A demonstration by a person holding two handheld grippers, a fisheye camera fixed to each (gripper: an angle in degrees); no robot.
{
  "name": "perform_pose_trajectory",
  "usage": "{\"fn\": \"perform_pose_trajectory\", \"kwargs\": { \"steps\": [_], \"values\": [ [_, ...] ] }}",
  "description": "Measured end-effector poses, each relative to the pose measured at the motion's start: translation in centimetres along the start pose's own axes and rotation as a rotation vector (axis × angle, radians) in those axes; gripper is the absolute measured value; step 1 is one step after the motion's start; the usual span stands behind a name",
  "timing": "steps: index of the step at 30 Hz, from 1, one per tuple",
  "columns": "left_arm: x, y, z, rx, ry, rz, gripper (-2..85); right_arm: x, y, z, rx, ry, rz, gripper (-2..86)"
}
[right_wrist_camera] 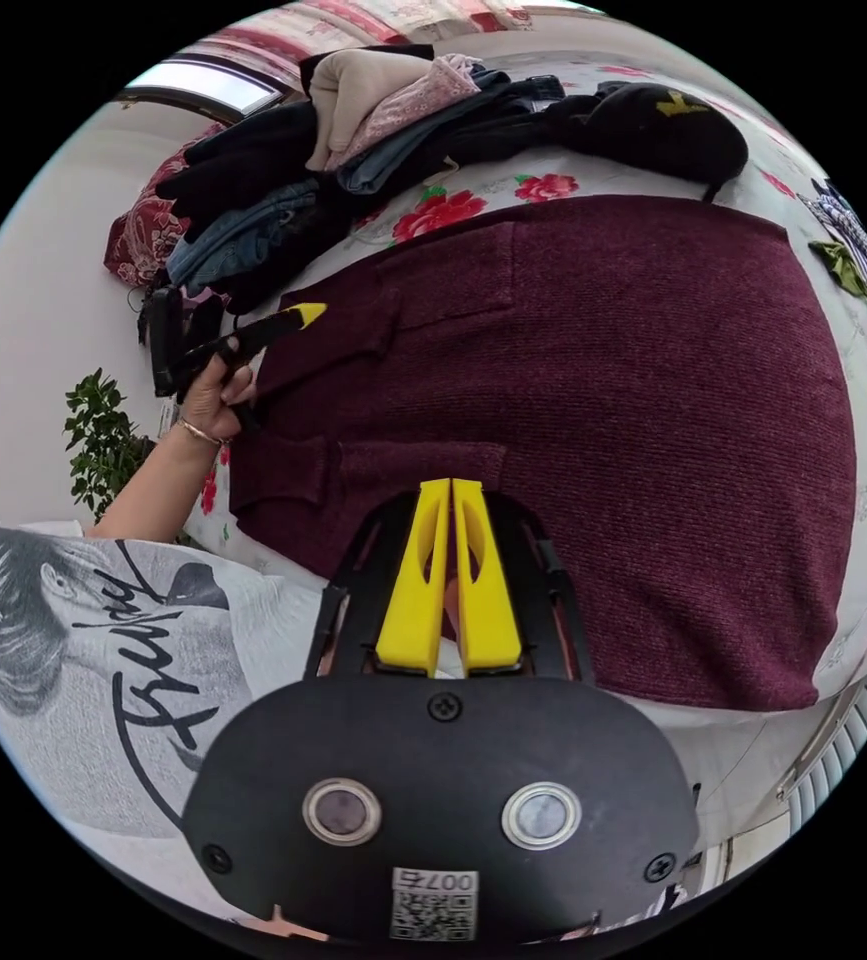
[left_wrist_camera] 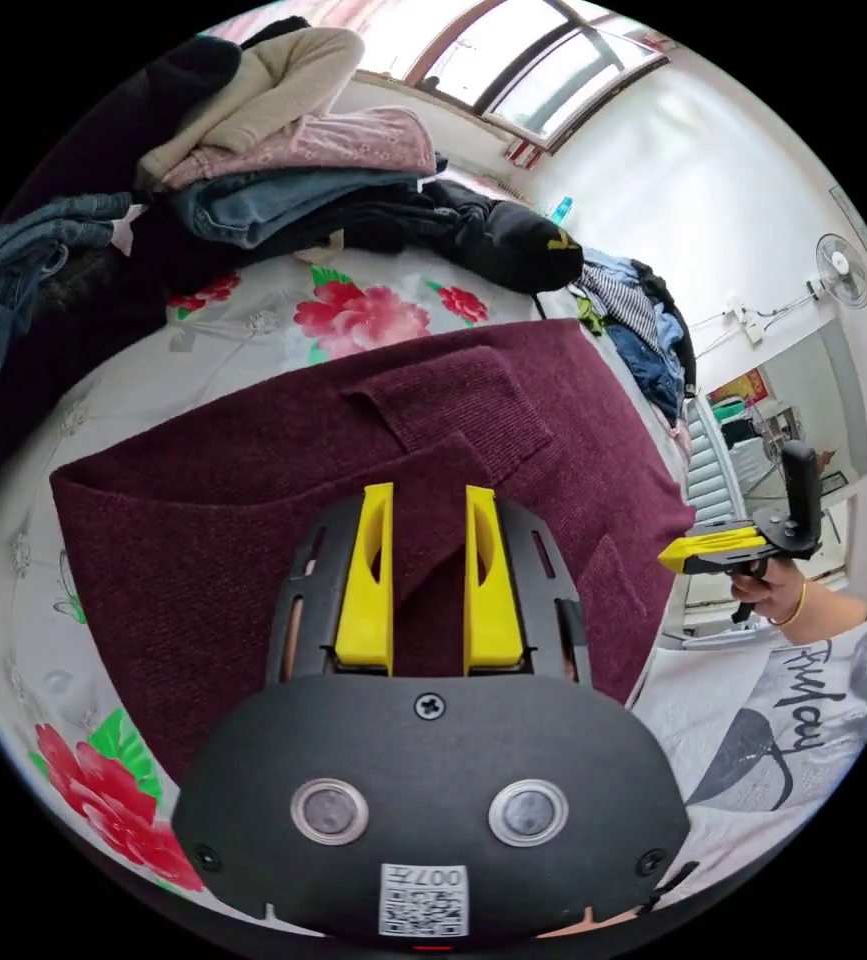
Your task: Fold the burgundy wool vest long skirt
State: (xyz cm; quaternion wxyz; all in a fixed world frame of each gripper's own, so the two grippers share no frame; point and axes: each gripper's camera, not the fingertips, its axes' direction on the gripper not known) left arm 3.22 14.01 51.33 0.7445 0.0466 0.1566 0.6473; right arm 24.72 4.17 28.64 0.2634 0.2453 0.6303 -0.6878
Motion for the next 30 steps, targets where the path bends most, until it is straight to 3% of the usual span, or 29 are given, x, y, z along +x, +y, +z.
{"fn": "perform_pose_trajectory", "kwargs": {
  "steps": [5,11,13,15,23,28,30],
  "values": [
    [3.6,5.7,-3.7,-0.073,-0.024,0.04,10.7,0.3,-0.6,0.8,-0.007,-0.055,-0.032,0.2],
    [9.4,11.8,1.0,-0.252,-0.004,0.019,9.9,-1.3,-3.9,1.3,0.019,-0.116,-0.121,1.8],
    [9.6,12.5,4.1,-0.324,-0.075,-0.017,5.7,-2.5,-6.8,1.2,0.042,-0.104,-0.177,2.2],
    [9.1,12.4,4.0,-0.279,-0.112,-0.052,0.4,-3.3,-9.3,1.7,0.041,-0.062,-0.199,2.6],
    [7.3,12.2,0.2,-0.208,-0.001,-0.088,-0.9,-4.5,-16.8,7.0,-0.119,0.03,-0.089,2.0],
    [7.8,12.4,-3.1,-0.125,0.059,-0.066,-1.0,-10.2,-18.2,6.3,-0.172,0.323,-0.313,0.3],
    [7.6,12.5,-4.0,-0.108,0.073,-0.075,-1.0,-11.5,-18.0,4.9,-0.185,0.281,-0.411,0.1]
  ]
}}
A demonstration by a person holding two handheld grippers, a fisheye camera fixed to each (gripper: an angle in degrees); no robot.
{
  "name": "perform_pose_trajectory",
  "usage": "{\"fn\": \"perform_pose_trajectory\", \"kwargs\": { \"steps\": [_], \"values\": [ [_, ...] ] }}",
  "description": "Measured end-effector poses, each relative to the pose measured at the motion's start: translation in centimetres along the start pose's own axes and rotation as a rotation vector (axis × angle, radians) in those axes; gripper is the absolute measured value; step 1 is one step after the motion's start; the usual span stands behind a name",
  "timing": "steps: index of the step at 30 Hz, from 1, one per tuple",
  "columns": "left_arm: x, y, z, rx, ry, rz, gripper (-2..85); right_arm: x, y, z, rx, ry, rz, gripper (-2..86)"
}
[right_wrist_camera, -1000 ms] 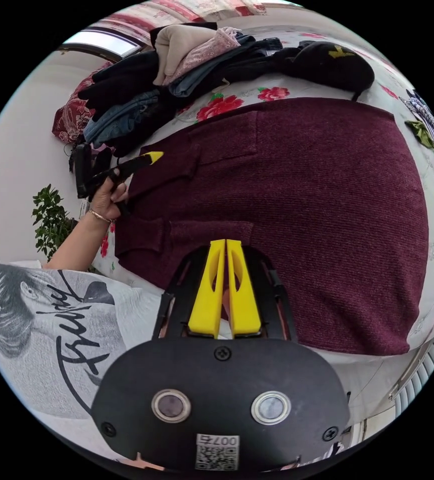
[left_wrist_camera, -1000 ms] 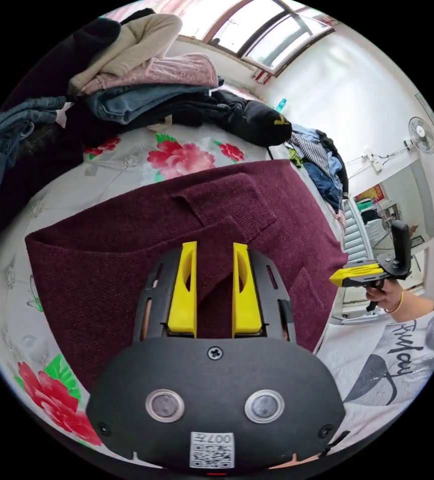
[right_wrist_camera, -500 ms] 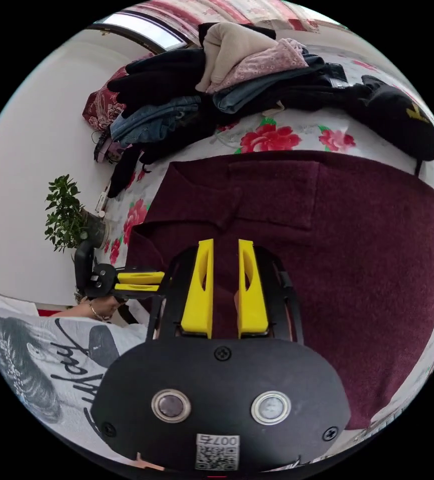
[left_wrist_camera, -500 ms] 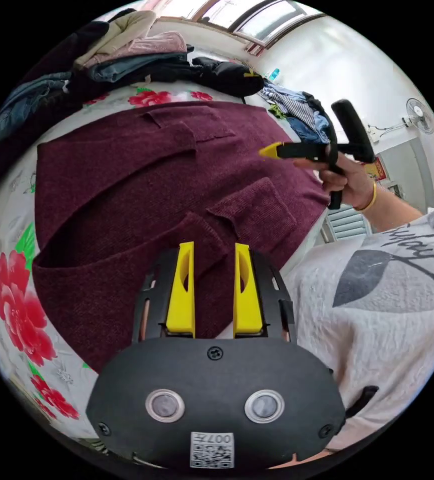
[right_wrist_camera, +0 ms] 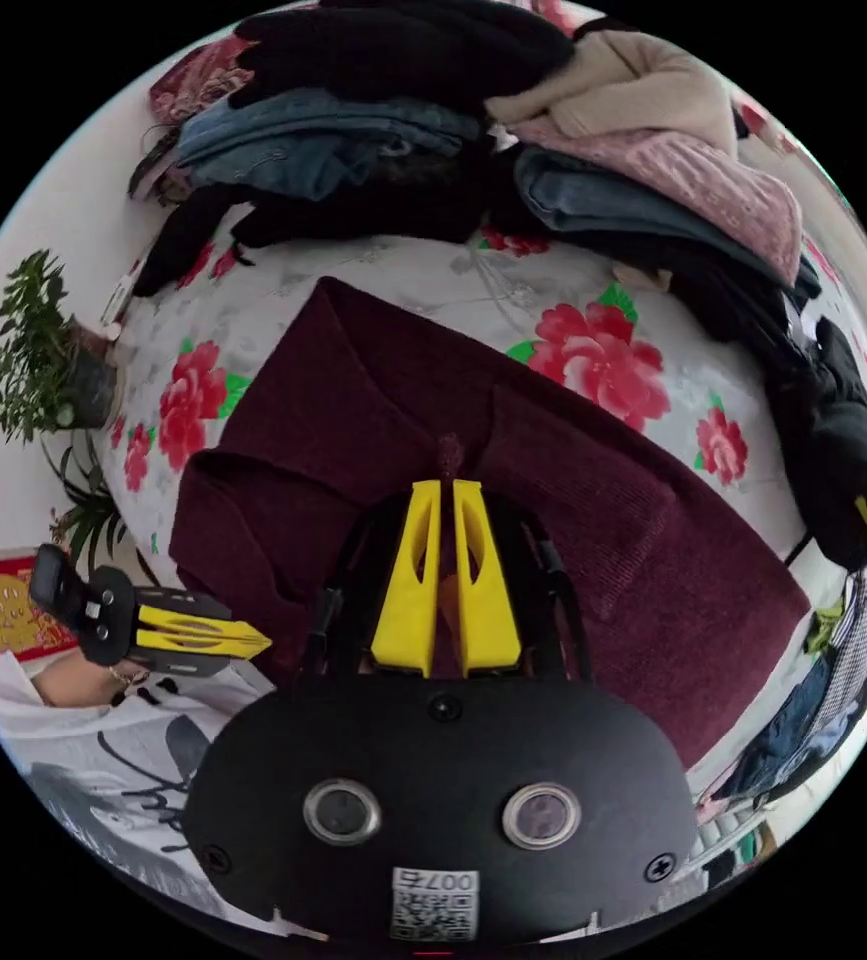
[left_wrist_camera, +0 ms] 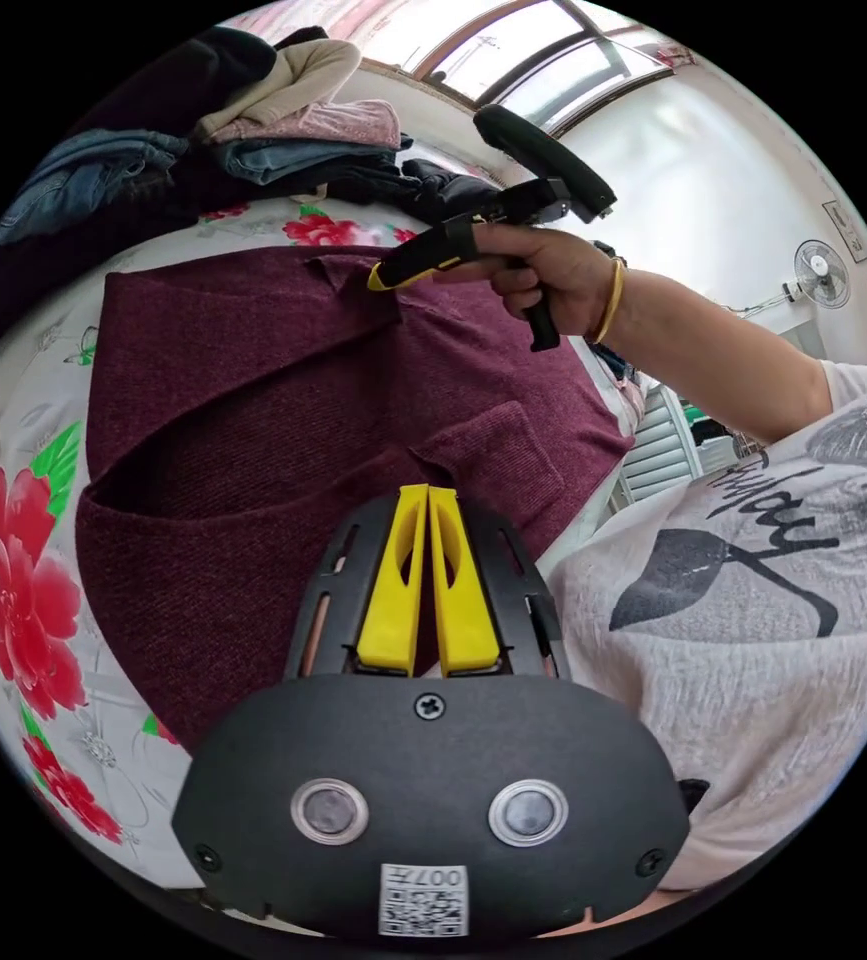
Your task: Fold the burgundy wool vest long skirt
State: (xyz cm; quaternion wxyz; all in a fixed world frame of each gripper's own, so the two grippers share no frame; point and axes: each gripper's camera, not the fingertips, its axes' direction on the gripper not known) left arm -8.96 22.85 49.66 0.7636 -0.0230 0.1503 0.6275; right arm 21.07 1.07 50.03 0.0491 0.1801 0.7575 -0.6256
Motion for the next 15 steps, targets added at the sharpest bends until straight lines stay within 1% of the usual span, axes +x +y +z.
{"fn": "perform_pose_trajectory", "kwargs": {
  "steps": [3,5,7,8,10,12,13,14,15],
  "values": [
    [-0.2,0.4,-1.2,0.007,0.019,0.0,-1.0,1.1,0.7,-2.0,0.042,-0.097,0.01,0.0],
    [-0.1,0.7,-1.9,0.014,0.029,0.003,-1.0,2.1,0.7,-2.9,0.086,-0.278,0.023,-0.1],
    [0.1,0.7,-3.4,0.036,0.044,0.012,-1.0,2.4,0.2,-5.6,0.219,-0.572,0.007,-0.1],
    [0.2,0.7,-3.9,0.046,0.045,0.014,-1.0,2.3,0.1,-6.6,0.268,-0.637,-0.019,-0.1],
    [0.7,0.6,-6.2,0.088,0.04,0.027,-1.0,1.3,-0.1,-10.9,0.439,-0.77,-0.139,0.0],
    [1.1,0.5,-7.9,0.113,0.039,0.039,-1.0,1.1,0.0,-13.2,0.514,-0.777,-0.195,0.0],
    [1.4,0.5,-8.7,0.123,0.041,0.051,-0.9,1.5,0.3,-13.8,0.542,-0.741,-0.2,0.1],
    [1.5,0.5,-8.9,0.124,0.042,0.057,-0.9,1.9,0.5,-13.8,0.554,-0.717,-0.191,0.1],
    [1.5,0.6,-9.0,0.115,0.041,0.066,-0.9,3.1,0.7,-13.0,0.55,-0.661,-0.137,0.2]
  ]
}}
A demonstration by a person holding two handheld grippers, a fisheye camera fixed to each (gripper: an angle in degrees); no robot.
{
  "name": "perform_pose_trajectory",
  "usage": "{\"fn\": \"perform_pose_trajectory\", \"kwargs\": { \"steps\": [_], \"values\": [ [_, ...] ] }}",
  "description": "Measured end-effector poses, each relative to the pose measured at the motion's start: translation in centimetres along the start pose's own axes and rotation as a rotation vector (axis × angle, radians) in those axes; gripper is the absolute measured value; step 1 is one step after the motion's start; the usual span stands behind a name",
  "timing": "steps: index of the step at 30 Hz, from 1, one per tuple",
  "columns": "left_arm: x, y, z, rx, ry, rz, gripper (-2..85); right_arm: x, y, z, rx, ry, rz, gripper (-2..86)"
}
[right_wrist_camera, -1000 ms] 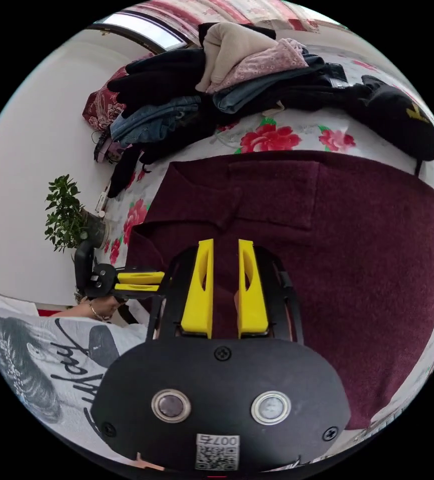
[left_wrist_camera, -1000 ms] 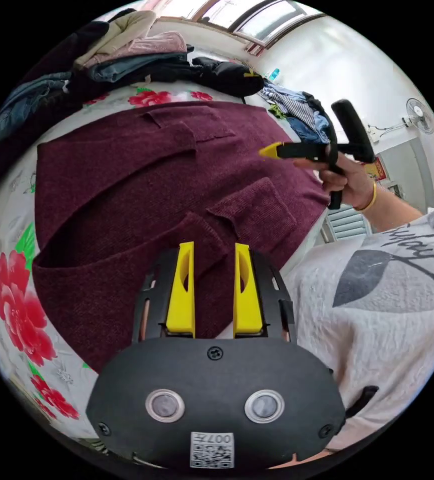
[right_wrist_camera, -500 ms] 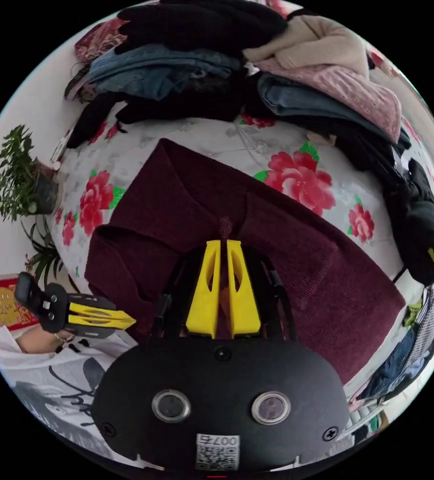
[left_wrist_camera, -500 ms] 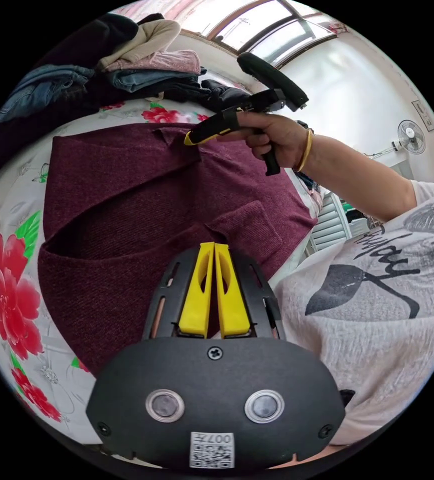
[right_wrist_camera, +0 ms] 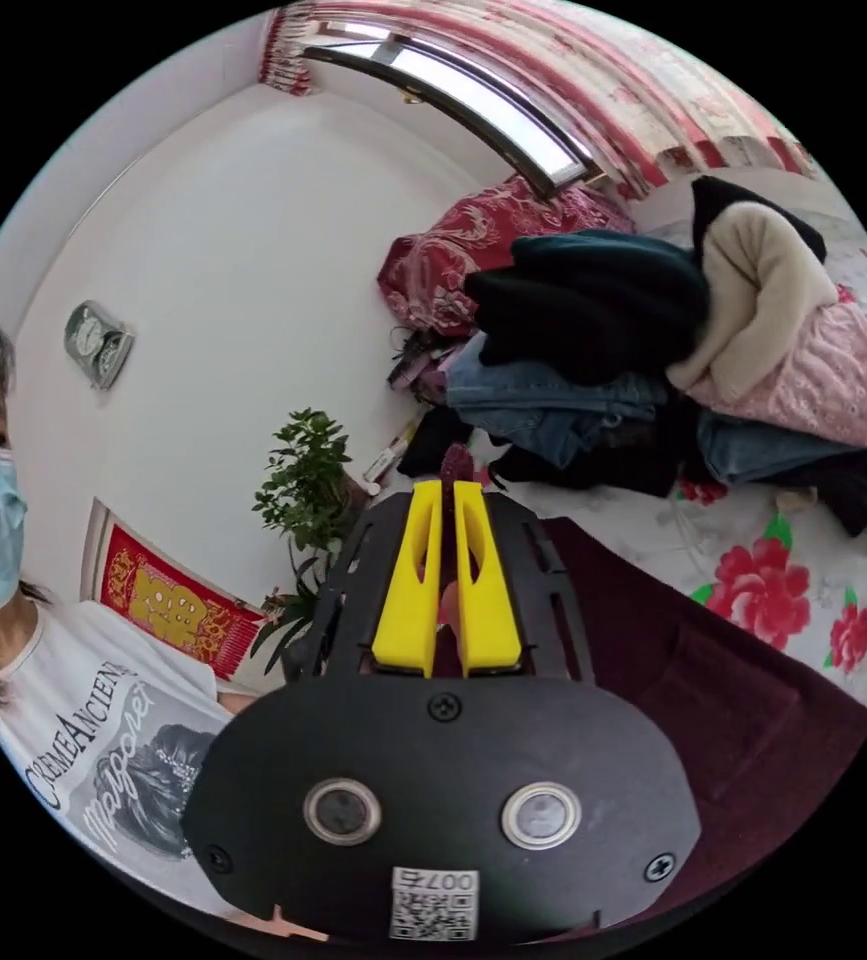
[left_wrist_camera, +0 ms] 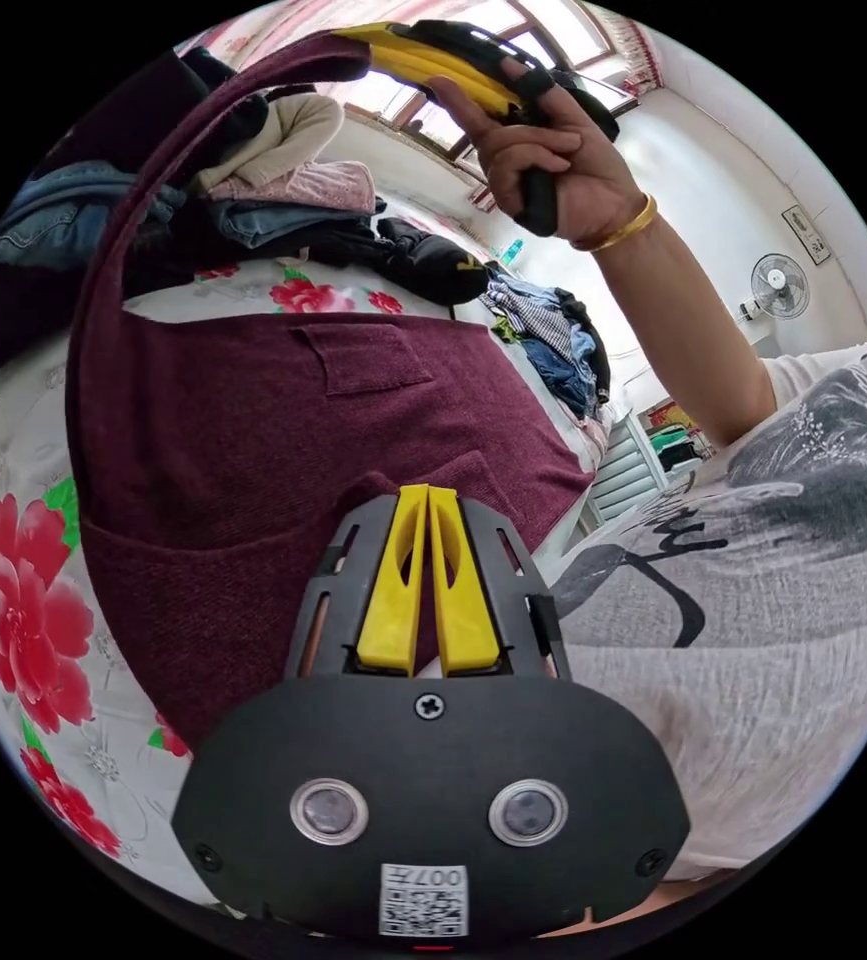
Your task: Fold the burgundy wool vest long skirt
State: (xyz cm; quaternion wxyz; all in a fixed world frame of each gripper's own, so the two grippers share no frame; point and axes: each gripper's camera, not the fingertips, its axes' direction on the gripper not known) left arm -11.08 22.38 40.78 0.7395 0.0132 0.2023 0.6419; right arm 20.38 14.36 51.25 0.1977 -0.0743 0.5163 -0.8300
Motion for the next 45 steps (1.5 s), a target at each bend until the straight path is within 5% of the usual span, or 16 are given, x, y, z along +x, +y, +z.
{"fn": "perform_pose_trajectory", "kwargs": {
  "steps": [9,17,24,27,30,38,42,45],
  "values": [
    [-1.3,0.7,5.1,-0.187,0.119,-0.024,1.9,13.9,10.9,-0.1,-0.214,0.412,0.504,3.8],
    [0.2,2.5,-0.3,-0.182,0.07,0.005,3.7,12.1,25.1,-14.2,0.006,0.491,0.652,6.6],
    [-2.5,7.2,-10.8,-0.058,-0.097,-0.193,4.5,8.3,43.8,-29.0,0.425,0.962,1.187,9.6],
    [-4.7,10.5,-15.8,0.012,-0.177,-0.34,4.5,8.5,48.0,-30.0,0.514,0.898,1.282,10.2],
    [-7.1,14.6,-20.7,0.104,-0.202,-0.514,4.6,9.7,49.1,-28.6,0.539,0.793,1.287,9.9],
    [-10.0,24.3,-29.2,0.26,-0.236,-0.768,5.2,9.6,46.7,-26.6,0.43,0.966,1.259,3.9],
    [-11.1,27.4,-31.7,0.289,-0.218,-0.822,5.2,8.4,41.7,-26.9,0.556,0.773,0.968,1.6],
    [-11.3,28.5,-33.3,0.3,-0.216,-0.824,5.2,5.1,32.6,-23.3,0.388,0.677,0.533,1.0]
  ]
}}
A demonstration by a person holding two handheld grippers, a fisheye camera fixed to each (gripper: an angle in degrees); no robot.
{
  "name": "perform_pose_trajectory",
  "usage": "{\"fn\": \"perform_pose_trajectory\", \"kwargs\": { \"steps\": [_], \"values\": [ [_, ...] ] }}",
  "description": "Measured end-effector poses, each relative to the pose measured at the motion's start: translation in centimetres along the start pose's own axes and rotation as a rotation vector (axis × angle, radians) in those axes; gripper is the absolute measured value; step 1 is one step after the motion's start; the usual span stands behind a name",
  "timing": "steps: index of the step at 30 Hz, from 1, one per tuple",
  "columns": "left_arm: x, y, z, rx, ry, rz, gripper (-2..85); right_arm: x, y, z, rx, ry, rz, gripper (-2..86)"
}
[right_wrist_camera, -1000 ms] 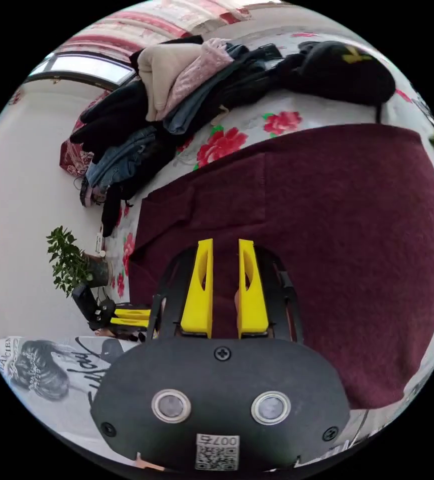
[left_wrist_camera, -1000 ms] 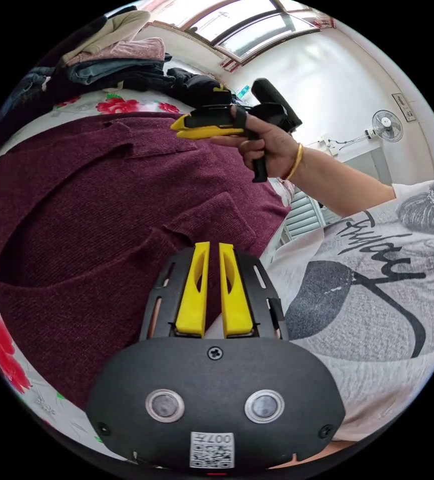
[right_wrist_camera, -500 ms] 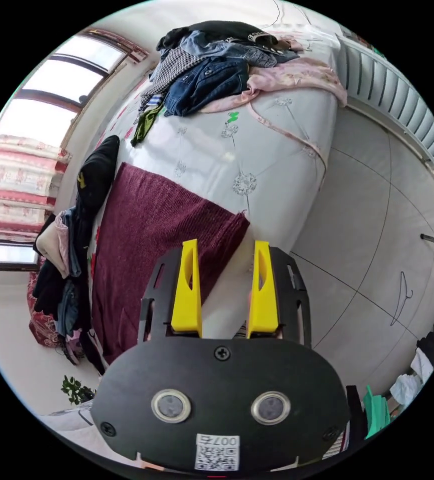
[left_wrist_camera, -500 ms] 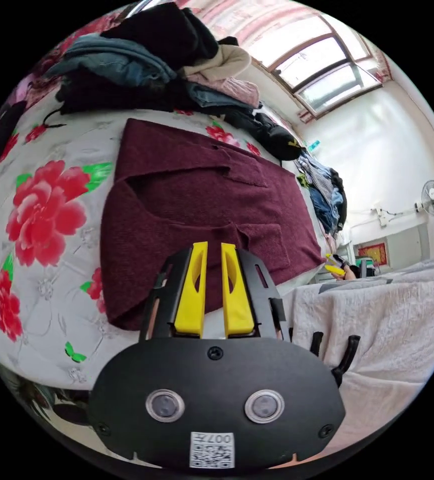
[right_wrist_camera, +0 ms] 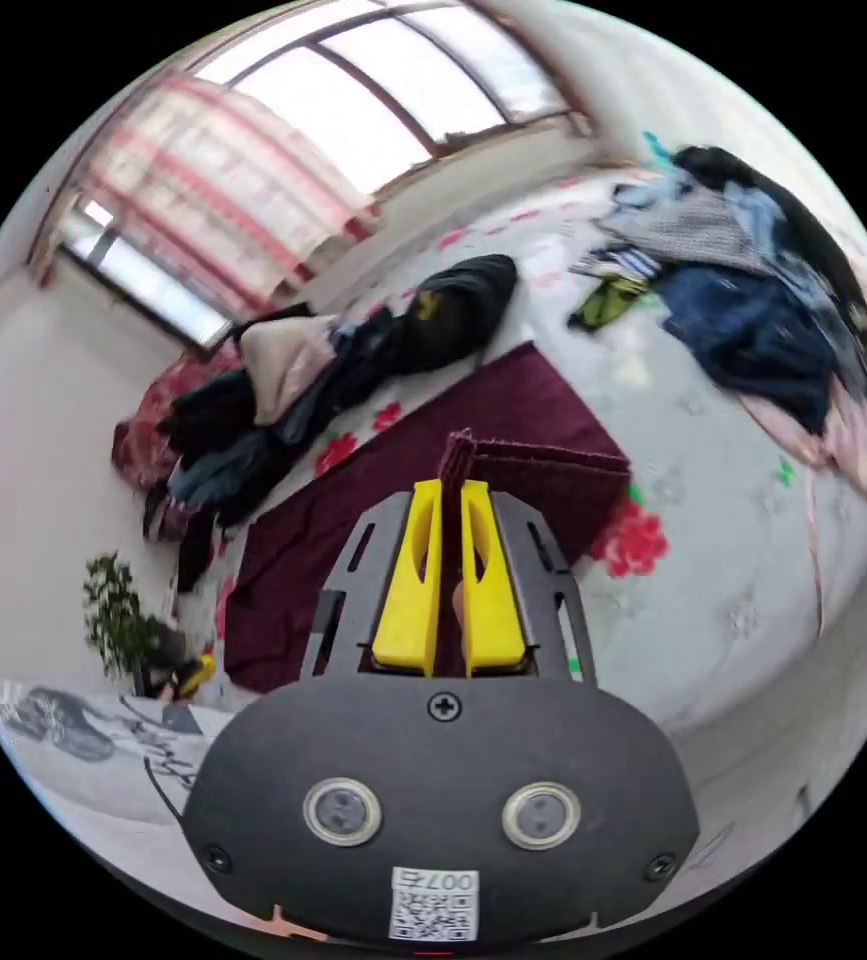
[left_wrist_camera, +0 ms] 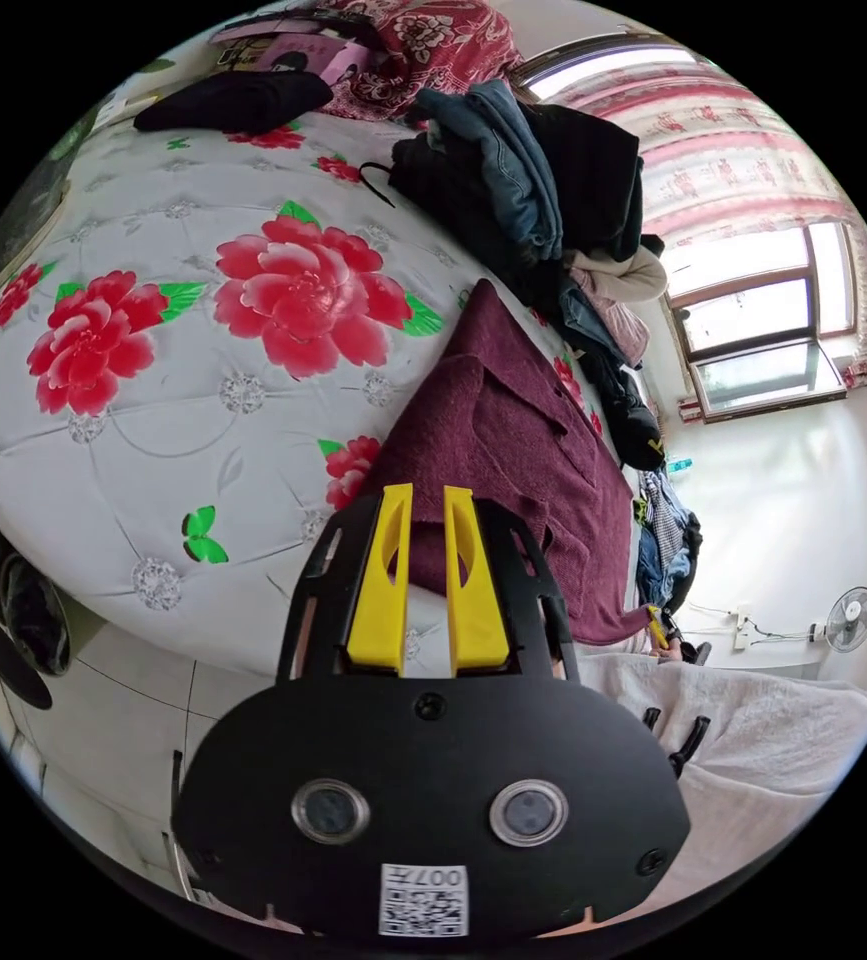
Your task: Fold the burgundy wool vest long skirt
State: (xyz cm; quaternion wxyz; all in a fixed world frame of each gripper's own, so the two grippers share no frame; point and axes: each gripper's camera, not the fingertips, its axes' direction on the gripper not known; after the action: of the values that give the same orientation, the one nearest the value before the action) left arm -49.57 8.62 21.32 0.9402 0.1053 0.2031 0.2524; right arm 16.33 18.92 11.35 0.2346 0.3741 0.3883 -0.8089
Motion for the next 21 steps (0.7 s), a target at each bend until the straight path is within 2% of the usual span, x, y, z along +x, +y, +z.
{"fn": "perform_pose_trajectory", "kwargs": {
  "steps": [1,4,7,10,12,17,21],
  "values": [
    [-0.1,0.0,-0.7,0.003,-0.004,0.009,5.3,-4.9,-0.6,1.4,-0.087,-0.045,-0.219,0.9],
    [-0.7,0.0,-2.4,0.014,0.001,0.026,5.4,-15.1,2.4,5.5,-0.329,-0.098,-0.674,0.8],
    [-2.1,0.3,-3.7,0.02,0.001,0.015,5.9,-19.2,8.1,10.3,-0.573,-0.131,-0.855,1.0],
    [-4.1,0.7,-4.4,0.004,0.021,-0.019,6.4,-19.2,12.9,14.6,-0.767,-0.118,-0.849,1.7],
    [-5.2,0.8,-4.8,-0.006,0.027,-0.03,7.0,-18.7,14.4,16.0,-0.803,-0.074,-0.798,2.5],
    [-7.3,0.3,-5.5,-0.034,0.033,-0.039,8.9,-17.8,14.3,15.9,-0.795,-0.15,-0.621,5.0],
    [-8.8,-0.3,-5.6,-0.06,0.052,-0.052,9.1,-16.5,13.4,14.5,-0.684,-0.142,-0.503,7.1]
  ]
}}
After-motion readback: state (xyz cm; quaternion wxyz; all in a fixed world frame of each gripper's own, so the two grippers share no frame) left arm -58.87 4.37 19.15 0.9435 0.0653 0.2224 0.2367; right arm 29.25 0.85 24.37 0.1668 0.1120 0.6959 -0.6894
